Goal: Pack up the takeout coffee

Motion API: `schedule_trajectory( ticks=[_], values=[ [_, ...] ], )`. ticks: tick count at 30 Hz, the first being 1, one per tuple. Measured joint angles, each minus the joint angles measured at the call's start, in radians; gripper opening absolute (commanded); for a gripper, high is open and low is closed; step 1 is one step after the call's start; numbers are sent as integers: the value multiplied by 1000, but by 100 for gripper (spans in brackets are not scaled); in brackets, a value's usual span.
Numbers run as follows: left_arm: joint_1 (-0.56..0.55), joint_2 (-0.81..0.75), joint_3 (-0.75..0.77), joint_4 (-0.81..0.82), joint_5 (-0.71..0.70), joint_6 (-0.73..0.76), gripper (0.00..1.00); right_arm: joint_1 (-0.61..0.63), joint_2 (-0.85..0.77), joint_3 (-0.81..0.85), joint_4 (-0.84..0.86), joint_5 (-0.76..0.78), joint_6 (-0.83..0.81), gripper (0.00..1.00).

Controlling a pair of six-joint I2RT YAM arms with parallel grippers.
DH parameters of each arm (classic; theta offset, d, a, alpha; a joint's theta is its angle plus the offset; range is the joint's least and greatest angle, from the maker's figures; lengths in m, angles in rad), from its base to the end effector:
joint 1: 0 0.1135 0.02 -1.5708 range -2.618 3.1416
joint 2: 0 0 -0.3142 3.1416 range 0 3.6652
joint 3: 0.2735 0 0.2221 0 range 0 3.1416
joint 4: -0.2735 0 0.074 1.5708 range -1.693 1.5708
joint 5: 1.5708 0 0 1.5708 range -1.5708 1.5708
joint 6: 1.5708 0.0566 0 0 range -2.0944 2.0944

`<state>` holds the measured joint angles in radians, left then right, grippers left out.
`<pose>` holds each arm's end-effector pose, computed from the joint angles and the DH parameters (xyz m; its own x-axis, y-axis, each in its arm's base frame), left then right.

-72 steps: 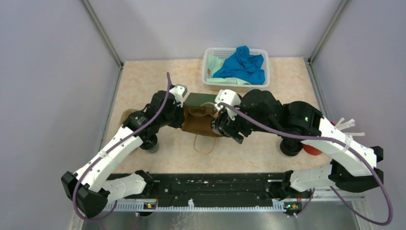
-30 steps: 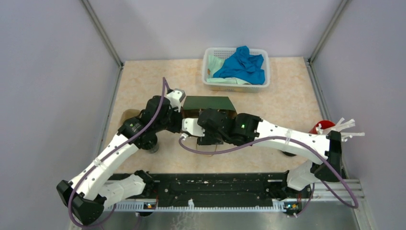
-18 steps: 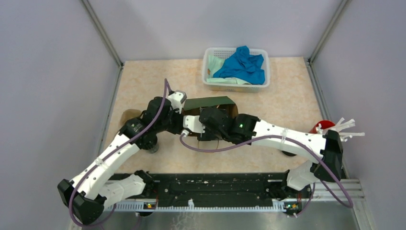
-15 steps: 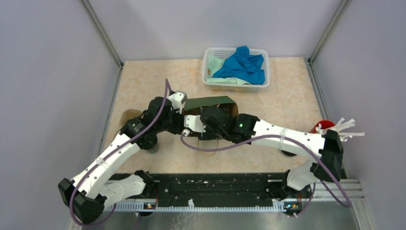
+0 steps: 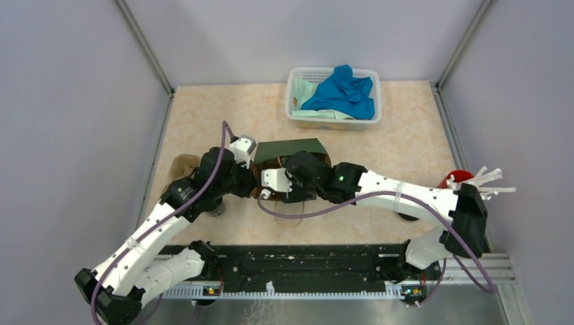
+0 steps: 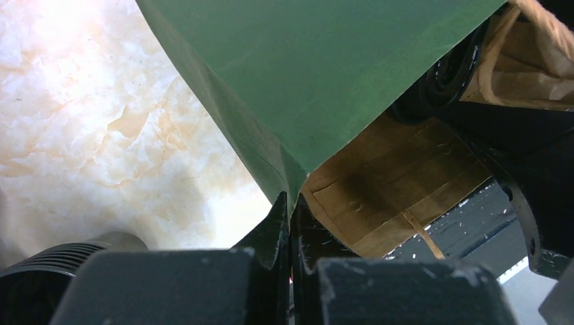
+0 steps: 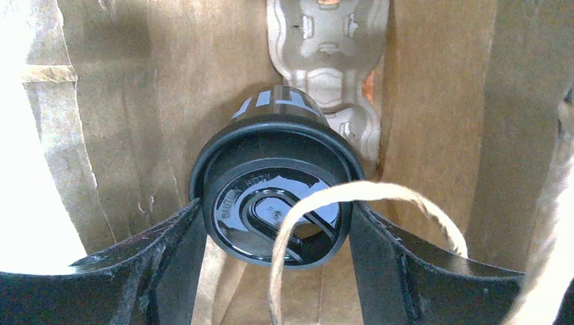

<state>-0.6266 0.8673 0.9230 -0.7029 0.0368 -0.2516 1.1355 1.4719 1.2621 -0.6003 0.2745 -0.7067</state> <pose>0.1050 -0.0786 0.3462 -0.6248 0.1452 -0.7671 0.4690 0.8553 -0.2201 0.1401 0.2648 0.3472 0.2833 -0.8731 -0.3968 -0.8022 0.0111 -0.5970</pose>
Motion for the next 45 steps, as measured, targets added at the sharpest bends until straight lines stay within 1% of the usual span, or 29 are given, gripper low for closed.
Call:
schedule_trajectory(
  ticks=[8, 17, 22, 25, 29, 35, 39, 45],
  values=[
    [0, 0, -13, 16, 1, -8, 0, -1, -11, -10, 2, 22, -40, 49],
    [0, 5, -15, 23, 12, 4, 0, -1, 93, 29, 23, 14, -92, 49],
    [0, 6, -15, 22, 14, 8, 0, -1, 88, 16, 45, 25, -106, 49],
    [0, 6, -15, 22, 7, 14, 0, -1, 71, 0, 31, 44, -111, 50],
    [0, 8, -15, 21, -1, 16, 0, 0, 24, 5, -1, 59, -69, 50],
    [0, 42, -9, 13, -7, 15, 0, 29, -94, 36, -43, 67, 18, 50],
    [0, 94, 48, -36, -40, 7, 0, 39, -174, 45, -103, 64, 92, 50],
    [0, 142, 143, -84, -61, -12, 0, 42, -240, 95, -169, 41, 220, 50]
  ],
)
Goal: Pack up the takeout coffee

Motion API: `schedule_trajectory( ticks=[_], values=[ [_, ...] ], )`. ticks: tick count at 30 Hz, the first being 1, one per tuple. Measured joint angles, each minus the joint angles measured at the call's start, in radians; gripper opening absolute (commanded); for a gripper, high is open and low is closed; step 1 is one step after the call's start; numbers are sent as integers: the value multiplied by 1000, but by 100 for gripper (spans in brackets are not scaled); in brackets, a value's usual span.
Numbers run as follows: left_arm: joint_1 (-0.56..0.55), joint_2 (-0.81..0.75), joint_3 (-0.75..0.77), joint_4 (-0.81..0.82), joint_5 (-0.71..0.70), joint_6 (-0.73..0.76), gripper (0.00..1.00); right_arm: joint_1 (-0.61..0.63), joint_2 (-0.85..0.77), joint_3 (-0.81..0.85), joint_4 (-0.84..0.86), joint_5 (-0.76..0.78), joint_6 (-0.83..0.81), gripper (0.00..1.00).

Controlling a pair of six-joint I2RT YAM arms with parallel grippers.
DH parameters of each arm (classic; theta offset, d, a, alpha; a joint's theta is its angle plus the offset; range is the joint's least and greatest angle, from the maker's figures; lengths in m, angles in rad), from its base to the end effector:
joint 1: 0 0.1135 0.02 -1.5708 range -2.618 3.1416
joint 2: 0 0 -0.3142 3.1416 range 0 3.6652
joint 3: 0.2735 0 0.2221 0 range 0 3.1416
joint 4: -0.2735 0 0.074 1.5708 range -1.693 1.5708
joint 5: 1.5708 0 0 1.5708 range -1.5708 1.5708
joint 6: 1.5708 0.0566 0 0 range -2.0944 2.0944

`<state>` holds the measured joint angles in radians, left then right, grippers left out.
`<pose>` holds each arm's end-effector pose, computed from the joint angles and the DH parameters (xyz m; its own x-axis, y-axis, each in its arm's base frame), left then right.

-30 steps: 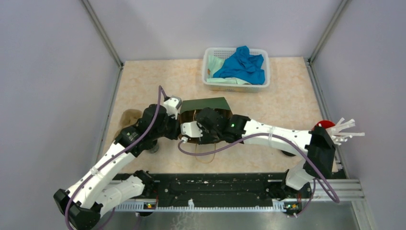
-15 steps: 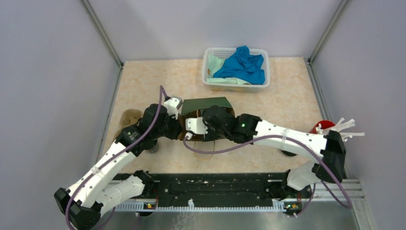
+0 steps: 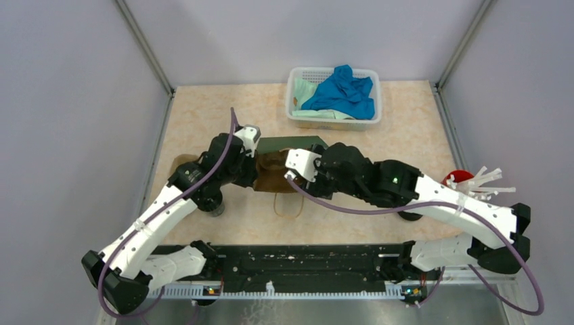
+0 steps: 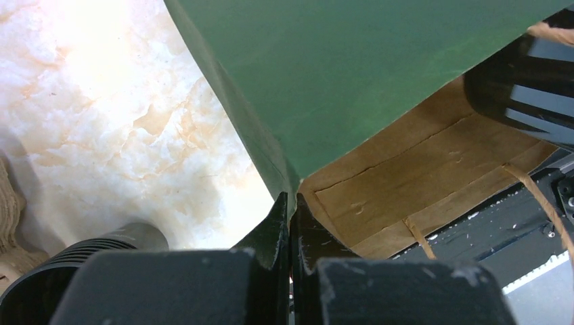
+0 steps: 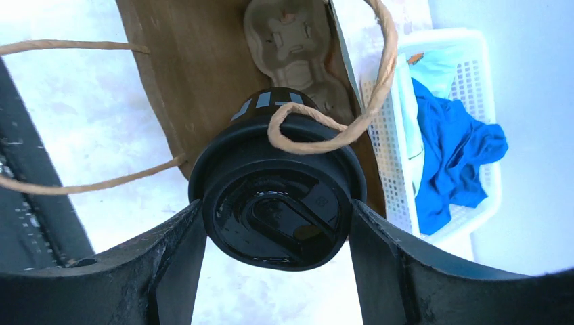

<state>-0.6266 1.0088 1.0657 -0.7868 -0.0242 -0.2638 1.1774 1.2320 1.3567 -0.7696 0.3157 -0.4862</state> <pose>0.1304 -0.0927 0.3644 -0.6705 0.1636 -0.7237 0.4110 0.8939 -0.1787 0.1015 0.1987 0.4191 0.1621 -0.7682 -0.6193 -0.7998 0.2654 -0.5384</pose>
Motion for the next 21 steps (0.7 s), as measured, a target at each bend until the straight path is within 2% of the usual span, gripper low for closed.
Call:
schedule_trajectory(
  ticks=[6, 13, 21],
  values=[
    [0, 43, 37, -42, -11, 0, 0, 7, -55, 40, -95, -32, 122, 48],
    [0, 107, 121, -85, -4, -17, 0, 15, -93, 75, -243, -77, 182, 46],
    [0, 134, 135, -107, 9, -26, 0, 79, 21, 285, -280, -204, 207, 47]
  ],
)
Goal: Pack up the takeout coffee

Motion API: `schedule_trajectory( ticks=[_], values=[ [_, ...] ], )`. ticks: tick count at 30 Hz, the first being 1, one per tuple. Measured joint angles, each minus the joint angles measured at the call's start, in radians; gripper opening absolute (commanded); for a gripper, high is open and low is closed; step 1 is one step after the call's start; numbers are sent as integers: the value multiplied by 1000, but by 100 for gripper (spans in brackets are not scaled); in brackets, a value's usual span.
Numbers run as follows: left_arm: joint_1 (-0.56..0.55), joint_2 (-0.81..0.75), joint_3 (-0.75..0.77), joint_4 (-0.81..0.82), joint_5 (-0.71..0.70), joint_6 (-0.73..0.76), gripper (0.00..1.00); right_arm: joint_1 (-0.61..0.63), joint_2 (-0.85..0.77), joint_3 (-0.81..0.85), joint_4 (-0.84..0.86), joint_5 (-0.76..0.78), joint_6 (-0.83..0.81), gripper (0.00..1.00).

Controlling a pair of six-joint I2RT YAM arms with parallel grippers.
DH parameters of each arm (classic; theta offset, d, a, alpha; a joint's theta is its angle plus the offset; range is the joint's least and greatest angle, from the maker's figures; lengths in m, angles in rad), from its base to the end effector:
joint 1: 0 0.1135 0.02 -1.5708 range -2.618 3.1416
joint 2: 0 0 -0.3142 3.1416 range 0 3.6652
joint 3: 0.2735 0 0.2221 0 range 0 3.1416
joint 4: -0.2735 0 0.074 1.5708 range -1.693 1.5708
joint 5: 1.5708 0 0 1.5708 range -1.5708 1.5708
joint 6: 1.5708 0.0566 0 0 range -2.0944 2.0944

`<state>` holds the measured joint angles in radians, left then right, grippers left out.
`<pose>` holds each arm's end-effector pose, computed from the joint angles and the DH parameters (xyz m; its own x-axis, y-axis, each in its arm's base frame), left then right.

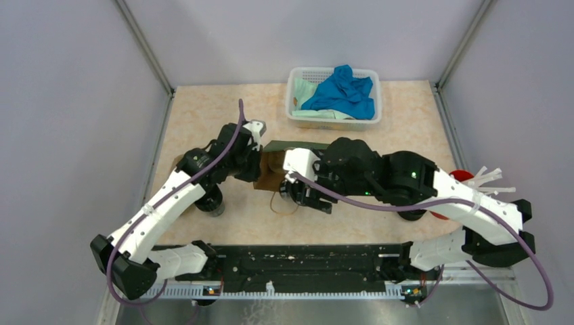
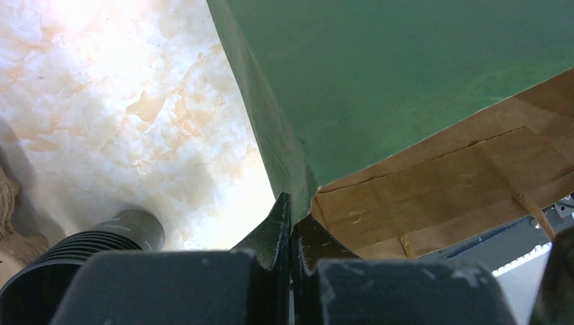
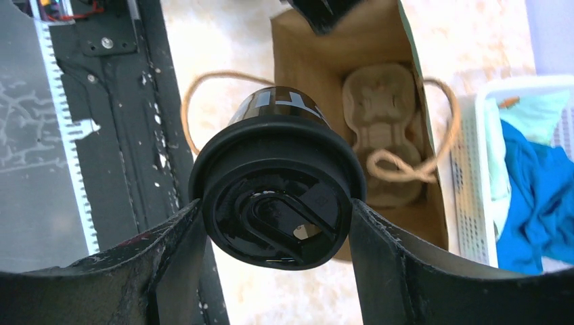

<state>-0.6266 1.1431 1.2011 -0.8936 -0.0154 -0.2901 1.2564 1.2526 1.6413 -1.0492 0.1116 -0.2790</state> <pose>0.1522 -0.1091 0.3748 -0.7410 0.1834 -0.6460 0.3820 0.9063 -0.1809 0.0678 0.1880 0.4686 0.0704 -0.6685 -0.7403 -0.9346 0.2152 -0.2832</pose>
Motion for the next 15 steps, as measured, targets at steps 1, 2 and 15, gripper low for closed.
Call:
schedule_trajectory(
  ticks=[1, 2, 15],
  values=[
    [0, 2, 2, -1, 0, 0, 0, 8, 16, 10, 9, -10, 0, 47],
    [0, 5, 5, -1, 0, 0, 0, 14, 34, 18, 21, -15, 0, 47],
    [0, -15, 1, 6, 34, 0, 0, 18, 235, 86, 92, 188, -60, 48]
  ],
)
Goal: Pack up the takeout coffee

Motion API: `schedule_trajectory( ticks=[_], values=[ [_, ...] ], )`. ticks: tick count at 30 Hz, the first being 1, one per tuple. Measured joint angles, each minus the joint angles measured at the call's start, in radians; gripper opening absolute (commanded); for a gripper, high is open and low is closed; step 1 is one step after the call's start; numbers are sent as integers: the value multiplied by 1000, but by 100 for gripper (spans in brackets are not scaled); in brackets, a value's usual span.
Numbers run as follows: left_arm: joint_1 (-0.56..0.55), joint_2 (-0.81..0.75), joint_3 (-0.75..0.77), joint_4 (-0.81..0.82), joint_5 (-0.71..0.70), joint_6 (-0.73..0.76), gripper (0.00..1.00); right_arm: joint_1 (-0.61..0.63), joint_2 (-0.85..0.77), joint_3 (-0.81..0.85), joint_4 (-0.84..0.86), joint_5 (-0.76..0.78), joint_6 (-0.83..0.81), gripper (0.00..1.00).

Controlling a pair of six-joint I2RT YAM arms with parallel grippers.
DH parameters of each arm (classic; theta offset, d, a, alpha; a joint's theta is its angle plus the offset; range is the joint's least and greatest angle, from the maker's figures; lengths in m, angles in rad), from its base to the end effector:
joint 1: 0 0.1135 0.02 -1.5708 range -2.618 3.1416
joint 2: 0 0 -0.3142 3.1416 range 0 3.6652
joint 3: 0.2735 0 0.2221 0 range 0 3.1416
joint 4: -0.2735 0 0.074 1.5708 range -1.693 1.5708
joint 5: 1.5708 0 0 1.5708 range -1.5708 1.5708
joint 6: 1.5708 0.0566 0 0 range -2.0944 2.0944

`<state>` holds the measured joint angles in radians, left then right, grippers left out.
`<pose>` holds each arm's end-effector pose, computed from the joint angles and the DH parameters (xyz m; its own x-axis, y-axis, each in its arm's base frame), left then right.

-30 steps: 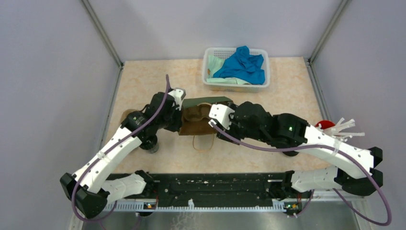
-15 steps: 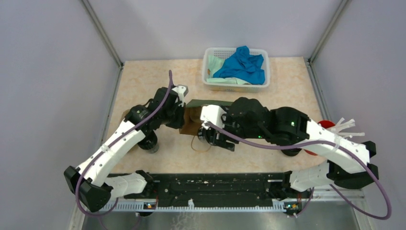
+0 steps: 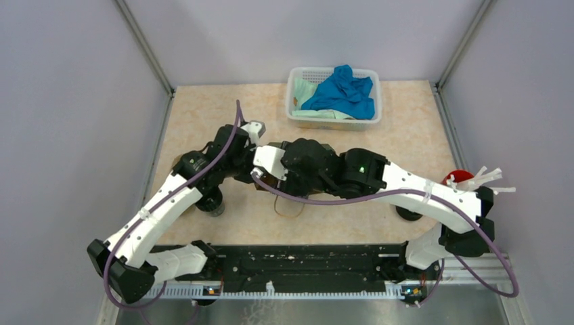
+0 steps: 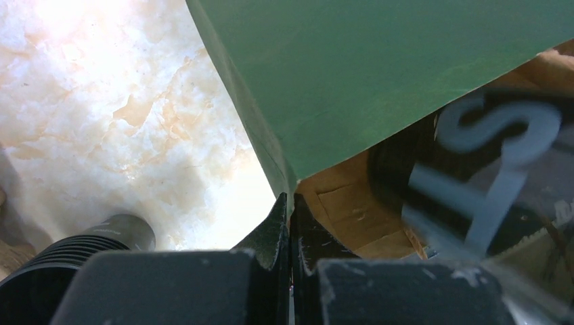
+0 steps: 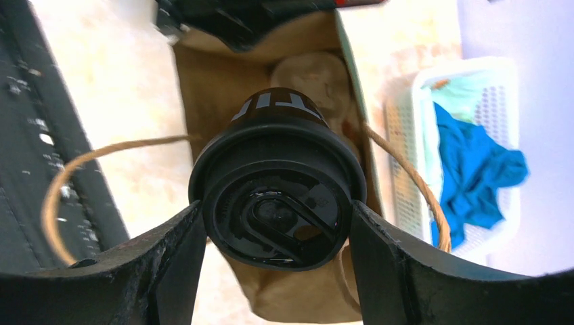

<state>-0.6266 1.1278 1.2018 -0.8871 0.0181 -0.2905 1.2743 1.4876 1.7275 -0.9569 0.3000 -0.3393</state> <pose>0.1484 -0.1087 0.3781 -0.7346 0.1782 -0.6547 0.4029 0.8910 -0.2094 0.0989 0.2666 0.4515 0.1014 -0.7564 -0.6462 -0.8641 0.2549 -0.4340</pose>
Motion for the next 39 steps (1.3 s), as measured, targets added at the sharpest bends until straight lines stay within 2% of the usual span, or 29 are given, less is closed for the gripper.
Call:
schedule_trajectory(
  ticks=[9, 14, 26, 32, 39],
  values=[
    [0, -45, -51, 20, 19, 3, 0, 0, -2, -75, -52, 164, -147, 47],
    [0, -52, -52, 37, 27, 6, 0, 0, -2, -111, -56, 195, -240, 47],
    [0, -125, -117, 84, 29, 29, 0, -3, 66, -225, 85, 155, -454, 45],
    [0, -125, -131, 105, 24, 30, 0, -28, 111, -241, 165, 100, -501, 45],
    [0, -125, -173, 143, -2, 33, 0, -79, 93, -313, 262, 29, -516, 45]
  ],
)
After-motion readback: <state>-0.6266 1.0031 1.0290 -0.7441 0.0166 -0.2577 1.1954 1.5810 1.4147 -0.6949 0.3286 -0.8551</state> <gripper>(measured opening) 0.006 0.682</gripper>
